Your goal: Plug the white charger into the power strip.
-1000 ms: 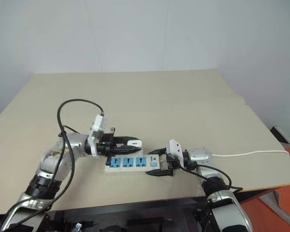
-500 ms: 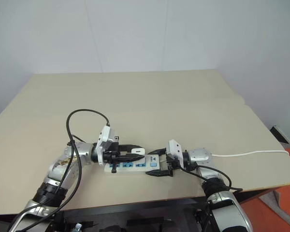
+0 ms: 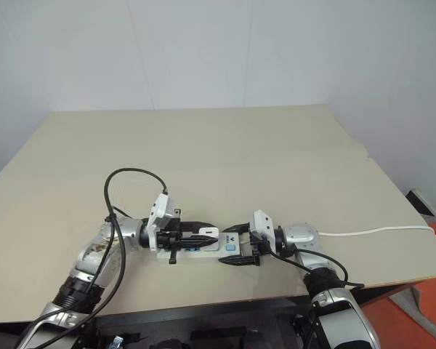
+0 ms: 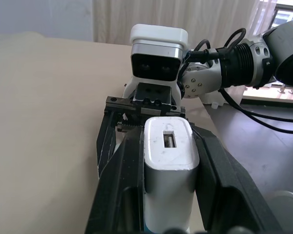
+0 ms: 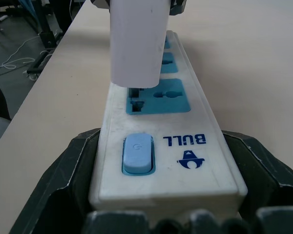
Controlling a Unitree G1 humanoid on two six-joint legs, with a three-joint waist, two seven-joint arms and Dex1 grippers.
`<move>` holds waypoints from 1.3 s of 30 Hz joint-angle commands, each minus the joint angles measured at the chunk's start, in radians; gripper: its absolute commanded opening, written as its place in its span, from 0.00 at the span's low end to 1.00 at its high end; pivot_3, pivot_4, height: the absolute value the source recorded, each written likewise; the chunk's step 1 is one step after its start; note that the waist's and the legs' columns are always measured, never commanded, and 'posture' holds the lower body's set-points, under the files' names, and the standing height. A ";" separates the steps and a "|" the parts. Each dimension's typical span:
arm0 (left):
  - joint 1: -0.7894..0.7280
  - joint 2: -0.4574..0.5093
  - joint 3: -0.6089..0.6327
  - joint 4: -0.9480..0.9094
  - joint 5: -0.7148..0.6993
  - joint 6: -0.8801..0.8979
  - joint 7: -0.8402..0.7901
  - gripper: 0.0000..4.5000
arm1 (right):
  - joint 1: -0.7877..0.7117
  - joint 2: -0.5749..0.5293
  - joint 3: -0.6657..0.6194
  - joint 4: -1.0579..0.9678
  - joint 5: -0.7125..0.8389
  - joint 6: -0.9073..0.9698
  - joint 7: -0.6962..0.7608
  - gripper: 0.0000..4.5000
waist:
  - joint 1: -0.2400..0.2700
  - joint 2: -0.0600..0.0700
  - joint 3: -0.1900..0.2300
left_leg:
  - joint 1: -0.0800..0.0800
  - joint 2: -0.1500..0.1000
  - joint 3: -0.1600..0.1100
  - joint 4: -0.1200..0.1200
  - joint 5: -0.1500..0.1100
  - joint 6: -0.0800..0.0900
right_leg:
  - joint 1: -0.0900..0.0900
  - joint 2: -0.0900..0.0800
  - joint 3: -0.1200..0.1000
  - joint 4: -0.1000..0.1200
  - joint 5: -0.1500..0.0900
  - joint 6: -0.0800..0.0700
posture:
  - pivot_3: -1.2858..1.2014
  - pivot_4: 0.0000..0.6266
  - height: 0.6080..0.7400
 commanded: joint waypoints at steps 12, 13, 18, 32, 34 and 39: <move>-0.036 -0.028 0.007 0.088 0.003 -0.092 -0.082 0.22 | 0.034 0.004 0.034 0.000 -0.042 0.021 -0.007 0.76 | 0.000 0.000 -0.001 | 0.000 0.000 0.000 0.000 0.000 0.000 | 0.000 0.000 0.000 0.000 0.000 0.000 | 0.52 0.24 1.00; -0.040 -0.030 0.006 0.098 0.006 -0.100 -0.085 0.22 | 0.035 0.004 0.033 -0.001 -0.042 0.022 -0.008 0.76 | 0.000 0.000 -0.001 | 0.000 0.000 0.000 0.000 0.000 0.000 | 0.000 0.000 0.000 0.000 0.000 0.000 | 0.52 0.24 1.00; -0.053 -0.037 0.002 0.129 0.024 -0.131 -0.098 0.22 | 0.037 0.002 0.032 -0.005 -0.042 0.025 -0.013 0.76 | 0.001 0.000 -0.002 | 0.001 0.000 0.001 -0.001 0.000 0.000 | 0.000 0.000 0.000 -0.001 0.000 0.000 | 0.52 0.24 1.00; -0.074 -0.036 0.008 0.159 0.025 -0.137 -0.124 0.22 | 0.036 0.002 0.033 -0.005 -0.044 0.027 -0.022 0.76 | 0.001 0.000 -0.005 | 0.001 0.000 0.001 -0.001 0.000 0.000 | 0.001 0.000 0.001 -0.001 0.000 0.000 | 0.52 0.24 1.00; -0.076 -0.037 0.010 0.165 0.026 -0.143 -0.124 0.22 | 0.035 0.003 0.033 -0.004 -0.044 0.027 -0.022 0.76 | 0.001 0.001 -0.005 | 0.001 0.000 0.001 -0.001 0.000 0.000 | 0.001 0.000 0.001 -0.001 0.000 0.000 | 0.52 0.24 1.00; -0.080 -0.041 0.009 0.181 0.034 -0.158 -0.130 0.22 | 0.036 0.003 0.033 -0.007 -0.044 0.028 -0.024 0.76 | 0.001 0.001 -0.005 | 0.001 0.000 0.001 -0.001 0.000 0.001 | 0.001 0.001 0.001 -0.001 0.000 0.000 | 0.52 0.24 1.00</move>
